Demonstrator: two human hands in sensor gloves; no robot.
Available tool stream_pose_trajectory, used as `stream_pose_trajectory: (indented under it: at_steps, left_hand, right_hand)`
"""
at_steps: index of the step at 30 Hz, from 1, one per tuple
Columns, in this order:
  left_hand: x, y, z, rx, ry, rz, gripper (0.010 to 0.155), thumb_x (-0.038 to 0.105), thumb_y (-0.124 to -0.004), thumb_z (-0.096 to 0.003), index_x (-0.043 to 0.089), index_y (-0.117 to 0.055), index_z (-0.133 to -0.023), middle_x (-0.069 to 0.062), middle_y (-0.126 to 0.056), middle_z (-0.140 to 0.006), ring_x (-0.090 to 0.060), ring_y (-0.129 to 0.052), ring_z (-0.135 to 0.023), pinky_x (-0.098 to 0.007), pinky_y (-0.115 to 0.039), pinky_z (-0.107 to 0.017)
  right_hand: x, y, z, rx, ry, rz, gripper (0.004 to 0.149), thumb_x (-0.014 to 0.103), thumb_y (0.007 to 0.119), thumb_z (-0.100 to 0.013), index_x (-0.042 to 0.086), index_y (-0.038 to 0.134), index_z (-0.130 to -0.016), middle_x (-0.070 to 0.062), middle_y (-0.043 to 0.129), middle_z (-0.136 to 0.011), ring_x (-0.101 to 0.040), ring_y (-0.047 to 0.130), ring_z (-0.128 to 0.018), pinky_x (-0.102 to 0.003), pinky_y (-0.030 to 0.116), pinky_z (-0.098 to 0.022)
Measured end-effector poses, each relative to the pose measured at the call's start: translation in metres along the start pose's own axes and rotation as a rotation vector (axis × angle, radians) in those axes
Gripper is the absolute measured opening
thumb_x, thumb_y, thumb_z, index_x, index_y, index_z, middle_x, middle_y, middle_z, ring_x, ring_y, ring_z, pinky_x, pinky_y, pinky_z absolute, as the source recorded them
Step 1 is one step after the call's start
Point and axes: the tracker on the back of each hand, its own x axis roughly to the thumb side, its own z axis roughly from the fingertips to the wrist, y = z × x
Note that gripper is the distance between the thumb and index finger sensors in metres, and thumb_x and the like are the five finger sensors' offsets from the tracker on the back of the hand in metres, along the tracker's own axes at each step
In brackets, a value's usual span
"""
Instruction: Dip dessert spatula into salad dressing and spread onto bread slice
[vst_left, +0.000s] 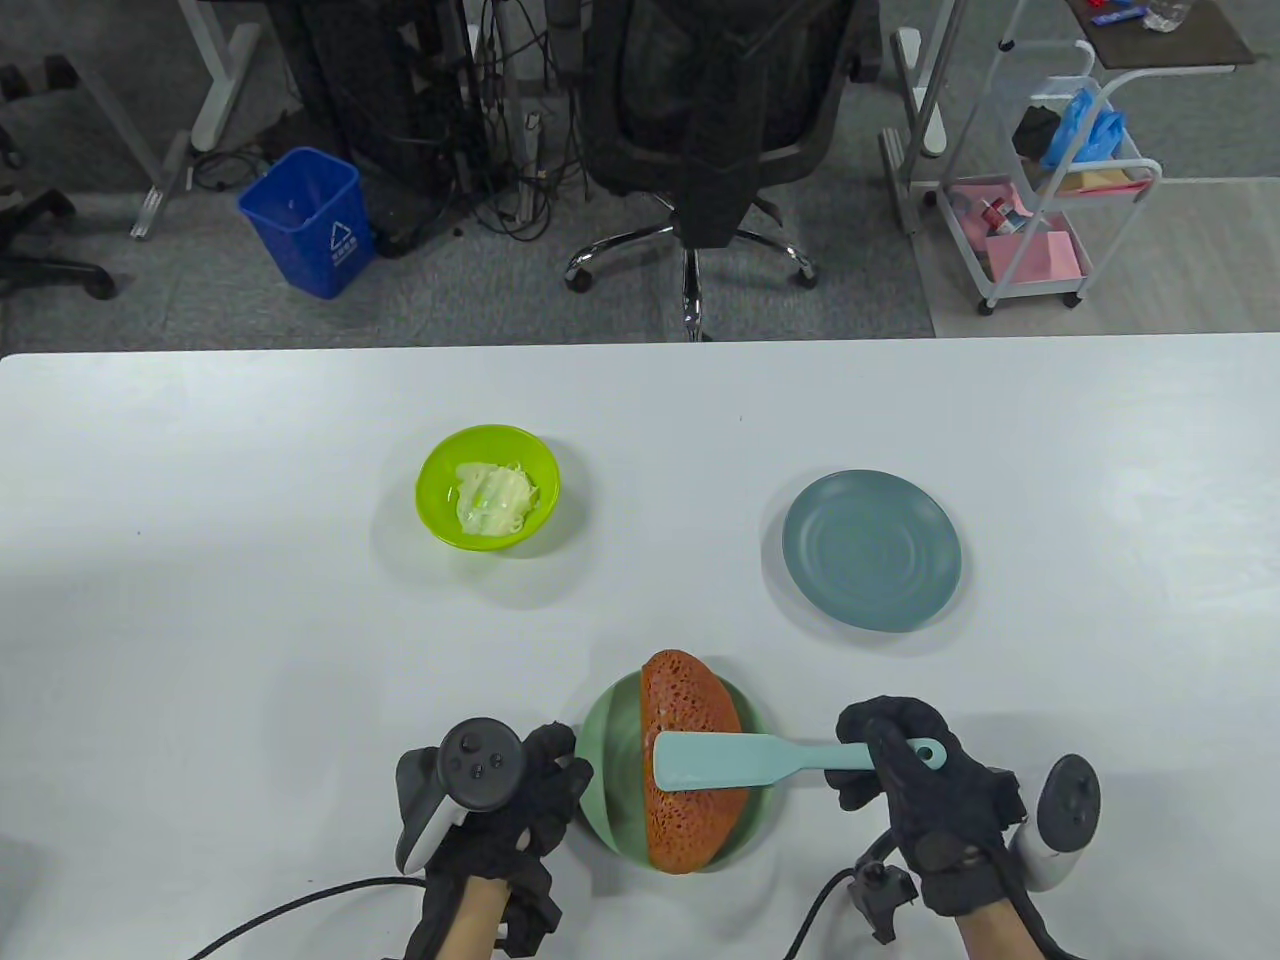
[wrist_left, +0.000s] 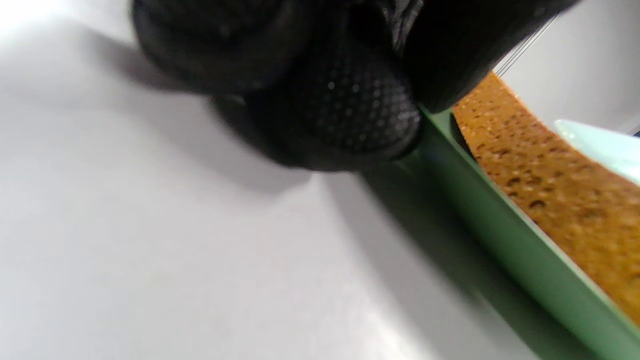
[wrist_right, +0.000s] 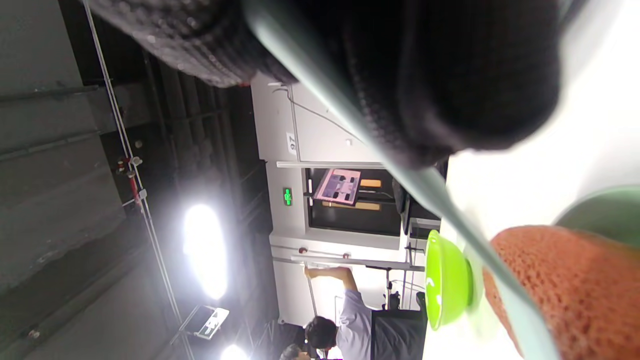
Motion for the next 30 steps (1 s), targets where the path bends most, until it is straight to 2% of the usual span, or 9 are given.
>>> stream_pose_trajectory:
  at_steps: [14,26,30]
  left_hand:
    - [0.0,0.0,0.0,0.0,0.0,0.0,0.055,0.043,-0.082,-0.0611,0.008,-0.075,-0.103,0.005,-0.101,-0.063,-0.011,-0.109,-0.032,-0.027,-0.094,-0.024]
    - [0.0,0.0,0.0,0.0,0.0,0.0,0.056,0.043,-0.082,-0.0612,0.007,-0.075,-0.103,0.005,-0.101,-0.063,-0.011,-0.109,-0.032,-0.028,-0.094,-0.024]
    - [0.0,0.0,0.0,0.0,0.0,0.0,0.056,0.043,-0.082,-0.0611,0.007,-0.075,-0.103,0.005,-0.101,-0.063,-0.011,-0.109,-0.032,-0.027,-0.094,-0.024]
  right_hand:
    - [0.017,0.003,0.007,-0.086,-0.017,0.154,0.035,0.033,0.078,-0.062,0.008,0.072,-0.086,-0.026,0.075,-0.082,-0.048,0.097,-0.046,-0.046,0.088,-0.027]
    - [0.031,-0.031,0.009,-0.221,-0.033,0.184,0.034,0.034,0.076,-0.063,0.008,0.072,-0.085,-0.024,0.075,-0.08,-0.046,0.095,-0.041,-0.045,0.085,-0.024]
    - [0.03,-0.036,0.008,-0.232,-0.022,0.164,0.035,0.034,0.076,-0.063,0.008,0.071,-0.085,-0.024,0.075,-0.08,-0.046,0.094,-0.042,-0.045,0.084,-0.024]
